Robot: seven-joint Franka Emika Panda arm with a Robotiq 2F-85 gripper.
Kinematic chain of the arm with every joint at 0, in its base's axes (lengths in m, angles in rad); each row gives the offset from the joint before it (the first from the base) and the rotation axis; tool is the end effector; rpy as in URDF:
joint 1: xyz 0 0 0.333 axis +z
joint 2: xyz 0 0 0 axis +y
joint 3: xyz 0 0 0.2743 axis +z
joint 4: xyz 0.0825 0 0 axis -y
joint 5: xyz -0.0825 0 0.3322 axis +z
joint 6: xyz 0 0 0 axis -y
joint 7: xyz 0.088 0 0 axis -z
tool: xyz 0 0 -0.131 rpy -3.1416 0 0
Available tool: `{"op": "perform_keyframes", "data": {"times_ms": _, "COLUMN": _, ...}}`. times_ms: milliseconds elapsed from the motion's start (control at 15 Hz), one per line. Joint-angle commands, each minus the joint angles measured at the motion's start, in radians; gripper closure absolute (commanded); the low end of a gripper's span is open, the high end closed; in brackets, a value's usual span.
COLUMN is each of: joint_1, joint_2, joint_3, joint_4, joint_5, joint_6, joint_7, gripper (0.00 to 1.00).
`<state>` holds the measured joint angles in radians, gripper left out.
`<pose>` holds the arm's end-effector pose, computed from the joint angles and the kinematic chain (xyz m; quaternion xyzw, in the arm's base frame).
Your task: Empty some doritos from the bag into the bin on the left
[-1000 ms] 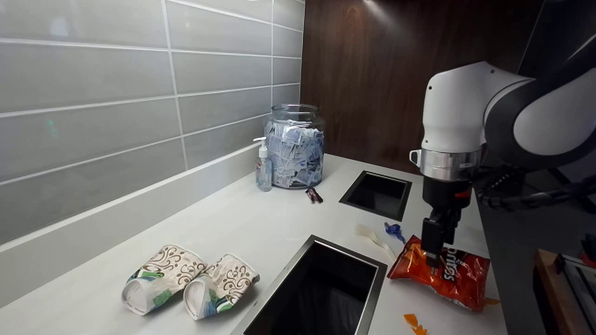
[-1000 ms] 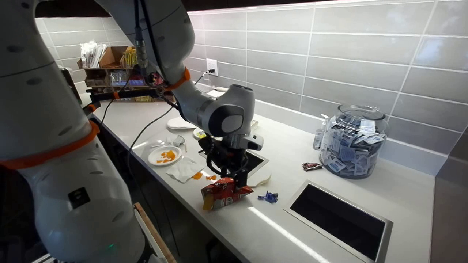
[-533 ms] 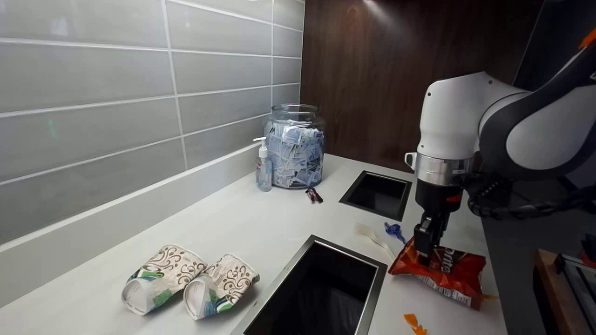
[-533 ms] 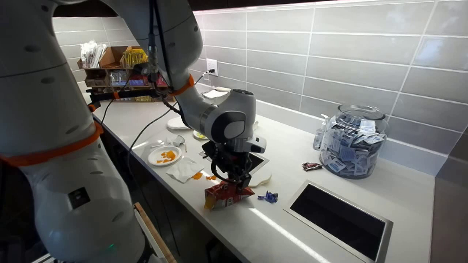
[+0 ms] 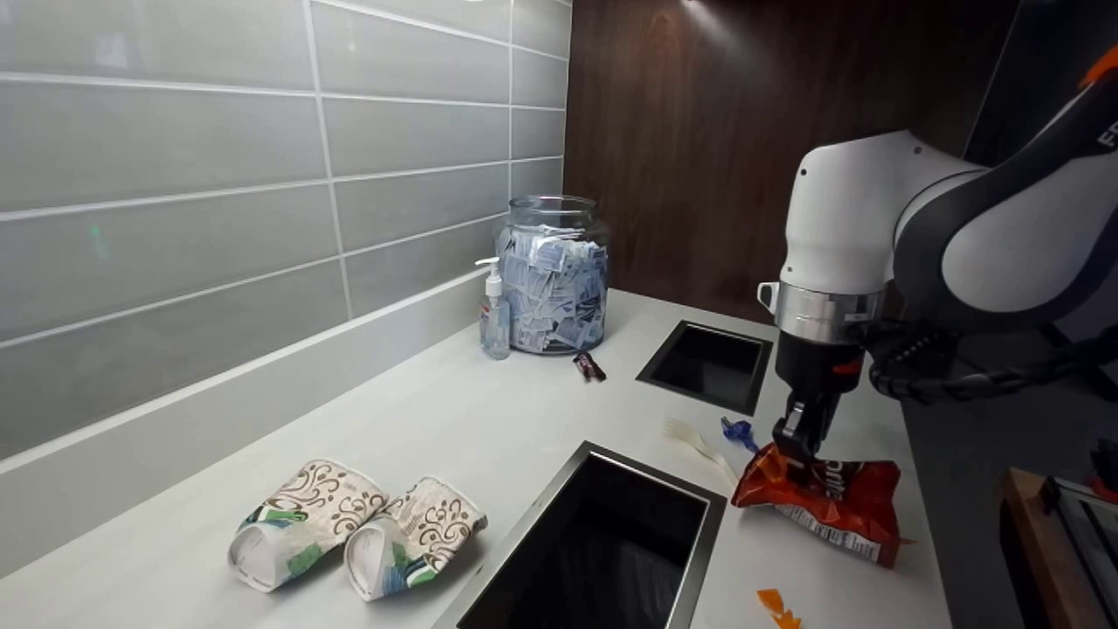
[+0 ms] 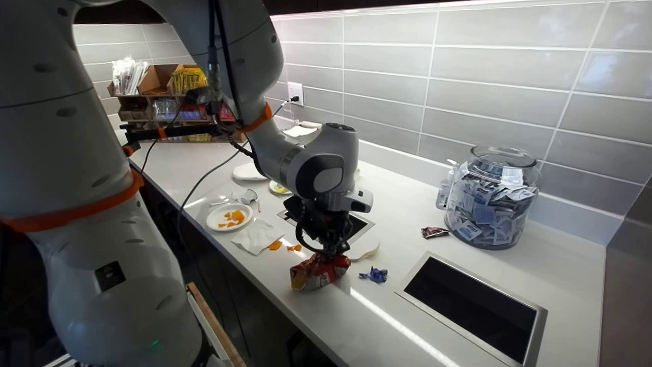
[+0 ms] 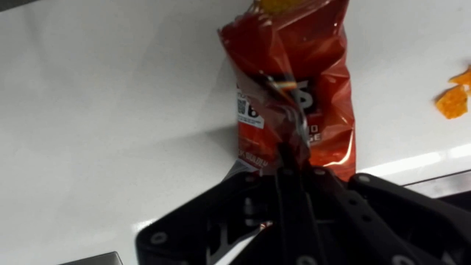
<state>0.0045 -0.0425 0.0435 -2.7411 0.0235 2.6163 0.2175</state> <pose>0.3642 0.0170 0.2080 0.9946 -0.0950 -0.0414 0.0009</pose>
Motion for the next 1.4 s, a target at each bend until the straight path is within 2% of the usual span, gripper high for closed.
{"op": "perform_keyframes", "data": {"times_ms": 0, "joint_1": 0.002, "joint_2": -0.042, "joint_3": -0.01, "joint_4": -0.012, "joint_5": 0.034, "joint_6": -0.037, "joint_7": 0.01, "gripper": 1.0}}
{"op": "perform_keyframes", "data": {"times_ms": 133, "joint_1": 0.003, "joint_2": -0.055, "joint_3": -0.014, "joint_4": -0.011, "joint_5": 0.061, "joint_6": -0.058, "joint_7": -0.004, "gripper": 1.0}}
{"op": "perform_keyframes", "data": {"times_ms": 467, "joint_1": 0.004, "joint_2": -0.129, "joint_3": -0.021, "joint_4": 0.008, "joint_5": 0.1, "joint_6": -0.201, "joint_7": -0.031, "gripper": 1.0}}
{"op": "perform_keyframes", "data": {"times_ms": 867, "joint_1": 0.001, "joint_2": -0.164, "joint_3": -0.034, "joint_4": 0.125, "joint_5": 0.101, "joint_6": -0.369, "joint_7": -0.068, "gripper": 1.0}}
{"op": "perform_keyframes", "data": {"times_ms": 1333, "joint_1": 0.029, "joint_2": -0.115, "joint_3": -0.022, "joint_4": 0.29, "joint_5": 0.123, "joint_6": -0.434, "joint_7": -0.133, "gripper": 1.0}}
